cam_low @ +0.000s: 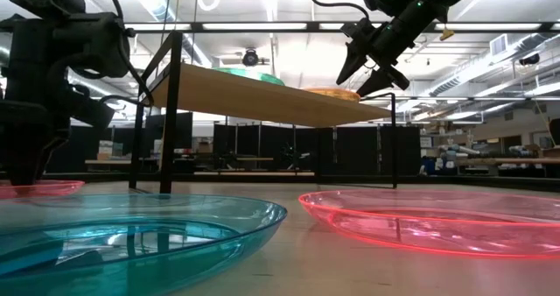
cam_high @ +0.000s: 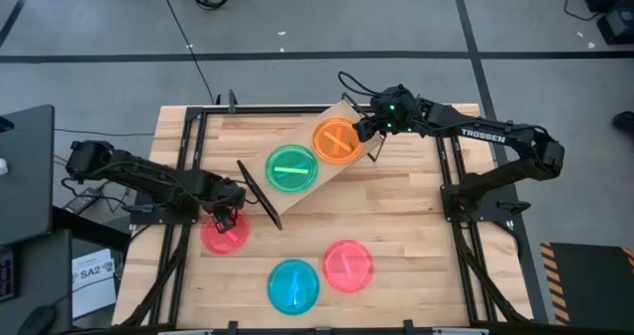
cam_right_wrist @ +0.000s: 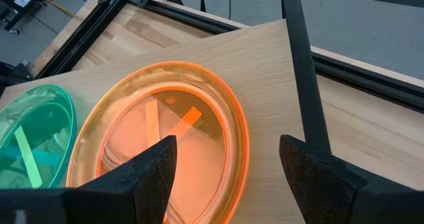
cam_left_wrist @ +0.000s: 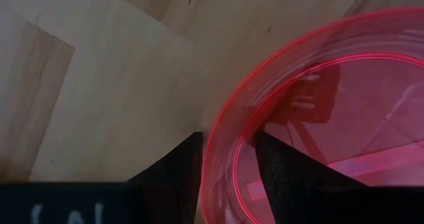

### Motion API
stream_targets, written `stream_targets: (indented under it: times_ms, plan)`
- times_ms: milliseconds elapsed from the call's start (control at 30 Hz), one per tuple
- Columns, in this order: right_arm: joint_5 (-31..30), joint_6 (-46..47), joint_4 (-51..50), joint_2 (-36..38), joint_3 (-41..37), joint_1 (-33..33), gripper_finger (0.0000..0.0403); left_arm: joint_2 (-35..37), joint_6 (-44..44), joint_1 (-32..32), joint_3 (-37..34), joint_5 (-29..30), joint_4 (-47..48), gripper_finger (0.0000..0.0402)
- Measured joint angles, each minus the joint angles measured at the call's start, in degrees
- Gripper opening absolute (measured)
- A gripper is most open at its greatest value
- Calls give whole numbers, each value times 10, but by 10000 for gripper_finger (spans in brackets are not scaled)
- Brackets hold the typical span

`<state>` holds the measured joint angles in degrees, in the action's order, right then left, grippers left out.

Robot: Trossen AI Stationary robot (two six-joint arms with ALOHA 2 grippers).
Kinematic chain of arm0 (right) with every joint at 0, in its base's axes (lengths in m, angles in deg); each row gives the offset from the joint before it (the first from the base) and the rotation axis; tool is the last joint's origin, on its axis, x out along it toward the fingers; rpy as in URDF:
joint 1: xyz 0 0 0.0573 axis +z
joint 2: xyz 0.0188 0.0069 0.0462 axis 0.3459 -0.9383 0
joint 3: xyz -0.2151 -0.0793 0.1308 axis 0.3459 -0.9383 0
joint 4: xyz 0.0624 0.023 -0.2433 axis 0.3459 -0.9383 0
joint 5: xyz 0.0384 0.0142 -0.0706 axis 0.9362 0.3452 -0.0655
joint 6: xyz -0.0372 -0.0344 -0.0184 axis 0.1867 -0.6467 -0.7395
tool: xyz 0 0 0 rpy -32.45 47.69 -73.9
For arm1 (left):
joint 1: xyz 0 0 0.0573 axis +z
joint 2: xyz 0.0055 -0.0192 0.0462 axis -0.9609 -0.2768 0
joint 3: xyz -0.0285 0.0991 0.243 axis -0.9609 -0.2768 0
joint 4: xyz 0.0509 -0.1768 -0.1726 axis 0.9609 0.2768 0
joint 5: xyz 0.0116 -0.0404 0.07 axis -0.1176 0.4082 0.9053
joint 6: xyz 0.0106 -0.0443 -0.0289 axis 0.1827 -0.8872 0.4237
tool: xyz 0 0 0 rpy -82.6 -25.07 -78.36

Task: Place and stack plates onto a shelf
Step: Stack the left pink plate on the green plate on the shelf

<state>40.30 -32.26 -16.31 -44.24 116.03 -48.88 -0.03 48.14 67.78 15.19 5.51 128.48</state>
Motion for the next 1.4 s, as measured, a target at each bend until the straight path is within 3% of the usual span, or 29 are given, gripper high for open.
stream_targets:
  times_ms: [400, 767, 1067, 1400]
  plan:
    - [0, 0, 0, 0, 0, 0, 272, -2, 46, 0, 73, 28, 67, 142]
    - [0, 0, 0, 0, 0, 0, 272, -2, 61, 3, 77, 92, 72, 142]
    - [0, 0, 0, 0, 0, 0, 272, -1, 72, 20, 39, 31, 71, 142]
    - [0, 0, 0, 0, 0, 0, 272, -1, 70, 22, 45, 19, 77, 142]
